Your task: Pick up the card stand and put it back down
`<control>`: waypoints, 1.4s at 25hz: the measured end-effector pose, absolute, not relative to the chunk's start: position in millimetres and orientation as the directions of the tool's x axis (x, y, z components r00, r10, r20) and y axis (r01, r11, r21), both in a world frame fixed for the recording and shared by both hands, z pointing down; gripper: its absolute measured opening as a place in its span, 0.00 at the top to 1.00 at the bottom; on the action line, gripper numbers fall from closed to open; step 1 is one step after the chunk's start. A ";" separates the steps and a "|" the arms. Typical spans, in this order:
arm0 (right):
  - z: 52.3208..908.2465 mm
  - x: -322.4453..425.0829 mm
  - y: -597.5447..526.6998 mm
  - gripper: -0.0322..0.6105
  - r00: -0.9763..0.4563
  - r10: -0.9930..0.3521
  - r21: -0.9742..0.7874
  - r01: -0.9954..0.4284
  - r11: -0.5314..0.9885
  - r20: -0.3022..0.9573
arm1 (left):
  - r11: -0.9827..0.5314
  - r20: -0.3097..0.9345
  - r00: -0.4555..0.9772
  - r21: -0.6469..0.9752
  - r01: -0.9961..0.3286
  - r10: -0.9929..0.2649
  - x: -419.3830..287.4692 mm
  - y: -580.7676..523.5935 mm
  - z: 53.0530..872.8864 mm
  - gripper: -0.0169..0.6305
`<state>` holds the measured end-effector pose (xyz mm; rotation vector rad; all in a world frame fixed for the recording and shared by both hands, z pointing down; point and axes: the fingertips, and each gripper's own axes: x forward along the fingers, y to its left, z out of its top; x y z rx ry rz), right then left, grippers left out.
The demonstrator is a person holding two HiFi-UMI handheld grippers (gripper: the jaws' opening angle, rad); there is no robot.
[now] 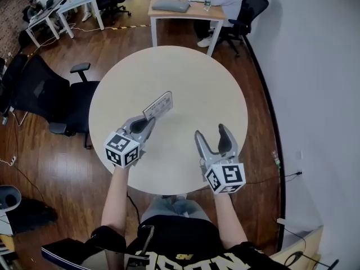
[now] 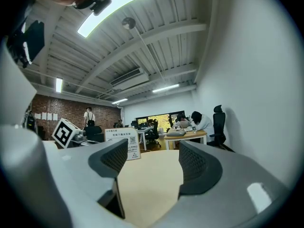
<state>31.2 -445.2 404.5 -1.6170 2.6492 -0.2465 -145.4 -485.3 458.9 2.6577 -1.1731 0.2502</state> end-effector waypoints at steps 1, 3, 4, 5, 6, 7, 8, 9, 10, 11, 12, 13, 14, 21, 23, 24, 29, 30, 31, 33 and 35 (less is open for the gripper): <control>413.1 30.1 -441.8 0.42 -0.470 -0.880 -0.145 -0.878 0.456 0.076 | -0.676 0.261 0.691 0.157 -0.719 -0.674 -138.1 -487.1 473.5 0.95; 434.1 27.2 -439.7 0.42 -0.481 -0.869 -0.140 -0.874 0.465 0.118 | -0.712 0.302 0.726 0.178 -0.680 -0.618 -125.8 -493.9 505.7 0.95; 447.1 26.6 -440.1 0.42 -0.481 -0.865 -0.137 -0.875 0.464 0.144 | -0.723 0.329 0.733 0.178 -0.668 -0.596 -120.7 -498.7 522.9 0.95; 462.2 26.6 -440.9 0.42 -0.477 -0.862 -0.132 -0.878 0.460 0.172 | -0.730 0.357 0.734 0.175 -0.661 -0.578 -116.0 -503.9 540.9 0.95; 479.4 26.7 -441.7 0.42 -0.472 -0.858 -0.129 -0.881 0.454 0.203 | -0.737 0.383 0.735 0.175 -0.653 -0.560 -111.6 -508.8 559.5 0.95; 497.3 26.6 -442.2 0.42 -0.467 -0.853 -0.130 -0.884 0.449 0.235 | -0.745 0.402 0.740 0.181 -0.642 -0.540 -107.4 -512.8 578.2 0.95; 514.1 26.3 -442.1 0.42 -0.464 -0.846 -0.135 -0.886 0.444 0.263 | -0.754 0.415 0.749 0.194 -0.627 -0.516 -103.2 -515.6 596.0 0.95; 528.4 25.8 -441.6 0.42 -0.463 -0.839 -0.143 -0.886 0.440 0.286 | -0.764 0.422 0.762 0.211 -0.610 -0.492 -99.4 -517.1 612.0 0.95; 539.7 25.0 -441.1 0.42 -0.464 -0.833 -0.152 -0.886 0.438 0.302 | -0.776 0.423 0.778 0.230 -0.588 -0.465 -95.8 -517.9 625.7 0.95; 548.4 23.9 -441.2 0.42 -0.466 -0.828 -0.160 -0.885 0.437 0.312 | -0.791 0.418 0.798 0.247 -0.559 -0.434 -92.4 -518.4 637.1 0.95; 555.3 22.2 -442.0 0.42 -0.469 -0.824 -0.167 -0.883 0.438 0.317 | -0.811 0.408 0.822 0.263 -0.523 -0.397 -89.0 -518.5 646.6 0.95; 561.2 20.2 -443.2 0.42 -0.472 -0.822 -0.173 -0.881 0.440 0.319 | -0.831 0.396 0.846 0.279 -0.482 -0.358 -86.0 -518.3 654.8 0.95; 566.4 18.2 -444.4 0.42 -0.475 -0.819 -0.176 -0.880 0.441 0.321 | -0.847 0.385 0.866 0.293 -0.443 -0.320 -83.9 -518.1 662.3 0.95; 584.7 17.6 -447.5 0.42 -0.470 -0.821 -0.191 -0.882 0.430 0.325 | -0.895 0.451 0.878 0.311 -0.320 -0.158 -81.4 -521.3 706.0 0.95; 588.6 20.4 -443.9 0.42 -0.468 -0.821 -0.191 -0.884 0.428 0.328 | -0.894 0.464 0.873 0.312 -0.322 -0.153 -81.2 -524.4 712.7 0.95; 590.1 22.8 -440.9 0.42 -0.466 -0.822 -0.192 -0.884 0.425 0.327 | -0.890 0.476 0.864 0.308 -0.338 -0.164 -81.0 -526.5 715.5 0.94; 592.8 33.3 -425.9 0.42 -0.468 -0.820 -0.205 -0.883 0.422 0.328 | -0.822 0.572 0.759 0.239 -0.517 -0.311 -90.5 -542.5 728.6 0.81; 591.1 33.4 -424.0 0.42 -0.471 -0.819 -0.205 -0.882 0.425 0.327 | -0.799 0.564 0.750 0.241 -0.551 -0.346 -94.0 -544.8 724.5 0.76; 588.4 33.7 -422.0 0.42 -0.473 -0.819 -0.204 -0.881 0.428 0.325 | -0.776 0.550 0.743 0.246 -0.580 -0.381 -97.6 -545.3 718.0 0.71; 579.4 34.8 -417.0 0.42 -0.476 -0.820 -0.205 -0.879 0.430 0.317 | -0.735 0.525 0.723 0.244 -0.633 -0.449 -105.1 -538.7 700.5 0.63; 563.5 35.5 -411.9 0.42 -0.478 -0.827 -0.209 -0.877 0.432 0.297 | -0.713 0.522 0.692 0.207 -0.670 -0.498 -112.0 -521.0 679.0 0.61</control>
